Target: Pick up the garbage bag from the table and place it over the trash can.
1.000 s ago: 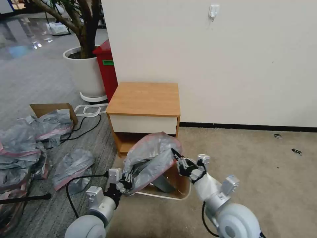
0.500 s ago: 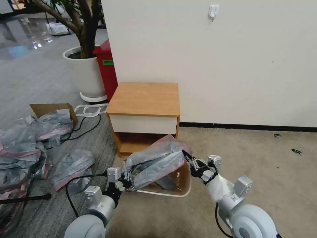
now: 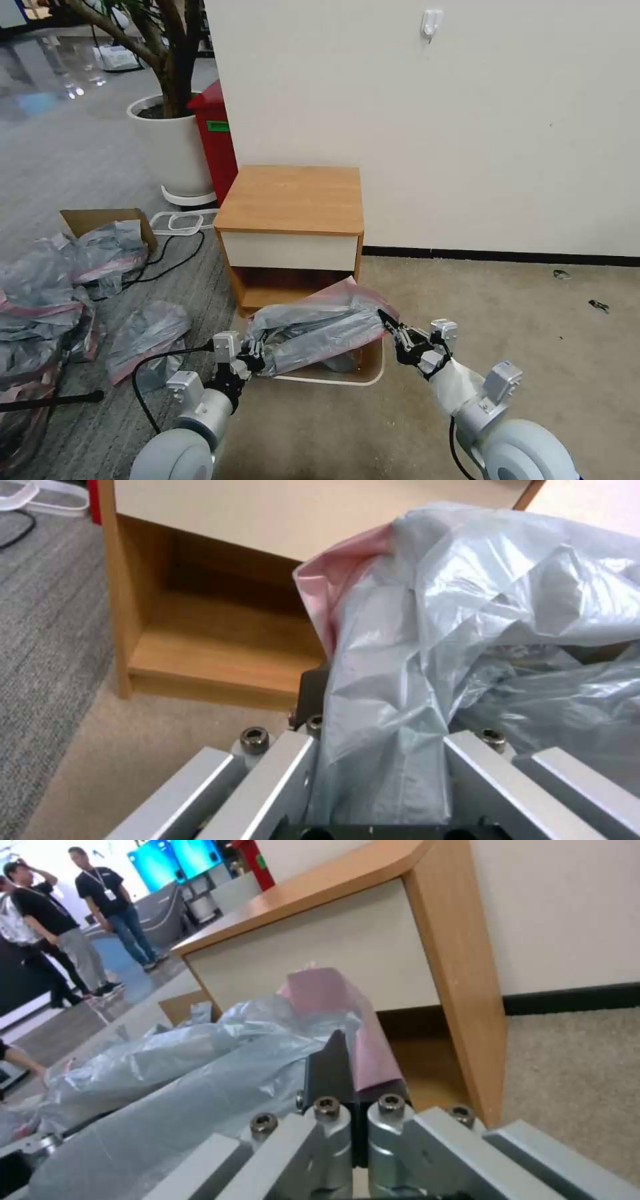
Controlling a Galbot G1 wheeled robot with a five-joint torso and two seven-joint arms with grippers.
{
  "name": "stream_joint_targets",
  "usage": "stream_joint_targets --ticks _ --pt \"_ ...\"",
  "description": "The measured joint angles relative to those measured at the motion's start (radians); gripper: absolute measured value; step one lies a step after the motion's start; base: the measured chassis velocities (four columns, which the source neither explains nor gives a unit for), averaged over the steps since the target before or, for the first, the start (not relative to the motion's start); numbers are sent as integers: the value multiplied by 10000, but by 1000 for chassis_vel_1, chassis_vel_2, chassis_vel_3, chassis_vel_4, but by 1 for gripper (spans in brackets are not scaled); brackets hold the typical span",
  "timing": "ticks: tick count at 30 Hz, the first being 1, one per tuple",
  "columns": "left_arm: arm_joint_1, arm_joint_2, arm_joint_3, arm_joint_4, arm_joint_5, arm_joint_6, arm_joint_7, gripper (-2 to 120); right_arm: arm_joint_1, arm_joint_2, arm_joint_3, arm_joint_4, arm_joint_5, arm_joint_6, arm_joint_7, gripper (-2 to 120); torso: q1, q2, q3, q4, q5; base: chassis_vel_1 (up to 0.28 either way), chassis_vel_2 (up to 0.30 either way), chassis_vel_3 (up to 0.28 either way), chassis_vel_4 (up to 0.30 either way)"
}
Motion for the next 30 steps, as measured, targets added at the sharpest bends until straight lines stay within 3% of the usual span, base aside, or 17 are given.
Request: stream_joint_targets --ticks 30 --pt "-226 -786 -161 -208 -1265 272 -445 4 -1242 -64 -153 -352 -1314 593 -366 0 0 0 0 -1 0 0 0 0 0"
